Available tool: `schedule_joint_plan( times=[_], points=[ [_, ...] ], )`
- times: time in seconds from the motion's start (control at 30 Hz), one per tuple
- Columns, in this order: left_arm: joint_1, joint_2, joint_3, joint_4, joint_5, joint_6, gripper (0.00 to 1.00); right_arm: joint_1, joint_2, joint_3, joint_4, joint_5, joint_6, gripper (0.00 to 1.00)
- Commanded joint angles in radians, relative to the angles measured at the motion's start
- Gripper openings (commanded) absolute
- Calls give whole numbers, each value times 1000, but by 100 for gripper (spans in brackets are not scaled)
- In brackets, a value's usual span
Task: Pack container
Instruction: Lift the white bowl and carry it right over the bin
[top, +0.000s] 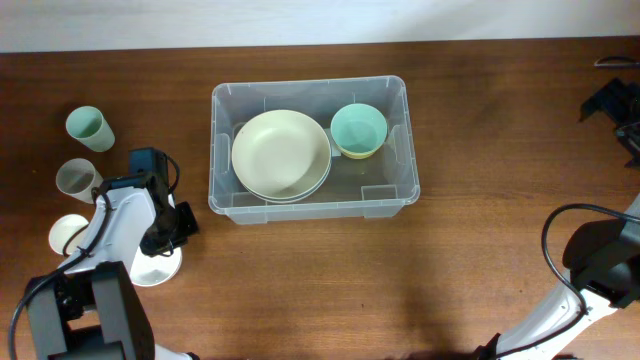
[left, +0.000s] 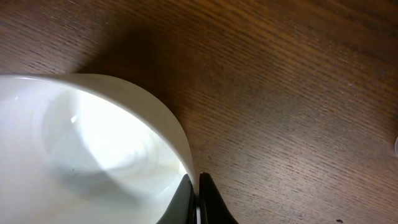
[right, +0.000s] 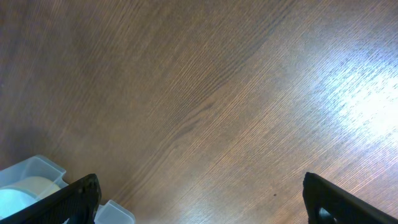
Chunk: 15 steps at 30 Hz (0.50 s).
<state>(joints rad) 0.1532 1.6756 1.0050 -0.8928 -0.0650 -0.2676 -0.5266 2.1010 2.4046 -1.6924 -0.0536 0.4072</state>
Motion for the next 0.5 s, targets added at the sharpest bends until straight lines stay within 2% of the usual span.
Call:
schedule_joint_plan(
  times=[0.0, 0.23, 0.47],
  points=[
    [5, 9, -9, 22, 17, 11, 1, 3, -4, 0, -2, -2, -7, 99],
    [5, 9, 67, 28, 17, 12, 1, 3, -4, 0, -2, -2, -7, 99],
    [5, 9, 312, -77, -39, 24, 1, 3, -4, 0, -2, -2, -7, 99]
  ],
)
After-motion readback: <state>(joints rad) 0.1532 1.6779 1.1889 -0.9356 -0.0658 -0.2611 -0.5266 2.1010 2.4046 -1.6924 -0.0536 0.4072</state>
